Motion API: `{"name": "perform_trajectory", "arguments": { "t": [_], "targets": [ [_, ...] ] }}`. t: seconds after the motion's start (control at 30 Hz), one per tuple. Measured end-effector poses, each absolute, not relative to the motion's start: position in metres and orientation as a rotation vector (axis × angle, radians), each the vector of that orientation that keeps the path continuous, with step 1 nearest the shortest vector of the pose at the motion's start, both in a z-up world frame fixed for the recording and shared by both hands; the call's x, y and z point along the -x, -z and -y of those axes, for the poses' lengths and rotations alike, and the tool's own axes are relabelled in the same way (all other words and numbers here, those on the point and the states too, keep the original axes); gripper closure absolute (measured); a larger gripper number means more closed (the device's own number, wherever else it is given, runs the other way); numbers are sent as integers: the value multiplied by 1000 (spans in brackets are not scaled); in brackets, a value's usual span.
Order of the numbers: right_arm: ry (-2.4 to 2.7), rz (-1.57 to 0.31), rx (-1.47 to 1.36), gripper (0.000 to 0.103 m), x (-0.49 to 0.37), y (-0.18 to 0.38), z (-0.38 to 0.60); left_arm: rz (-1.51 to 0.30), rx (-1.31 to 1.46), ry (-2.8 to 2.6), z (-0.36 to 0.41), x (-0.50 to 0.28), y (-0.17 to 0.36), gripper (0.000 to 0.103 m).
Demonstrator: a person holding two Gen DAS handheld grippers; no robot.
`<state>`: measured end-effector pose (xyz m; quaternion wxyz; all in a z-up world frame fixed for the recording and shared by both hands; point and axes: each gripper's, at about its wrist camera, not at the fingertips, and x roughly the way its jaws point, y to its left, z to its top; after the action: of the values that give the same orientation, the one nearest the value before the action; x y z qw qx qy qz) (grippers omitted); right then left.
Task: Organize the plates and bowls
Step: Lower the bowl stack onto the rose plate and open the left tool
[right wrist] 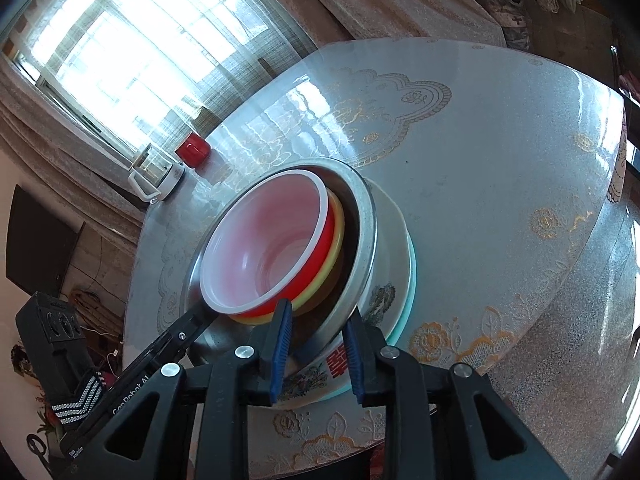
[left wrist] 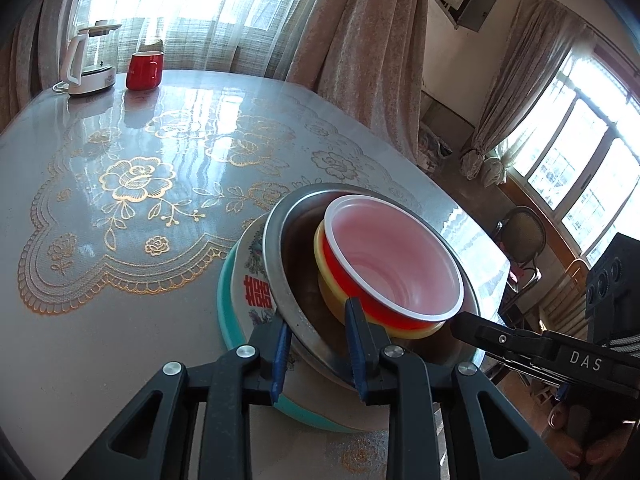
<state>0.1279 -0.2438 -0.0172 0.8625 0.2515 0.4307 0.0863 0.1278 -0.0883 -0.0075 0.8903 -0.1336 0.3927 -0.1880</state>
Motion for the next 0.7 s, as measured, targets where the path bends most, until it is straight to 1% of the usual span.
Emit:
{"name": "perform_trajectory", "arguments": {
  "t": [0.1, 0.27, 0.33, 0.37, 0.43, 0.53, 0.63, 0.67, 0.7],
  "targets": [
    [-191, -895, -529, 76, -126, 16, 243, -815, 278, 386, 87, -125, 6, 76],
    [-193, -887, -534, 76, -121, 15, 244, -788, 266, 352, 79, -113, 3, 62],
    [-195, -880, -525, 76, -120, 13, 245, -769, 268, 355, 76, -109, 1, 63],
    [-191, -876, -512, 77, -119, 13, 245, -763, 262, 356, 75, -107, 1, 71],
    [-181, -863, -485, 83, -118, 13, 243, -762, 240, 361, 79, -106, 0, 75],
    [-167, -856, -501, 84, -120, 18, 247, -753, 199, 342, 86, -105, -2, 75],
    [-169, -857, -498, 84, -120, 16, 247, -765, 221, 345, 83, -105, -2, 75],
    [-176, -848, -503, 84, -119, 15, 247, -769, 233, 339, 81, -105, -3, 75],
    [-184, -841, -513, 81, -118, 14, 248, -770, 241, 326, 79, -105, -4, 72]
  ]
}}
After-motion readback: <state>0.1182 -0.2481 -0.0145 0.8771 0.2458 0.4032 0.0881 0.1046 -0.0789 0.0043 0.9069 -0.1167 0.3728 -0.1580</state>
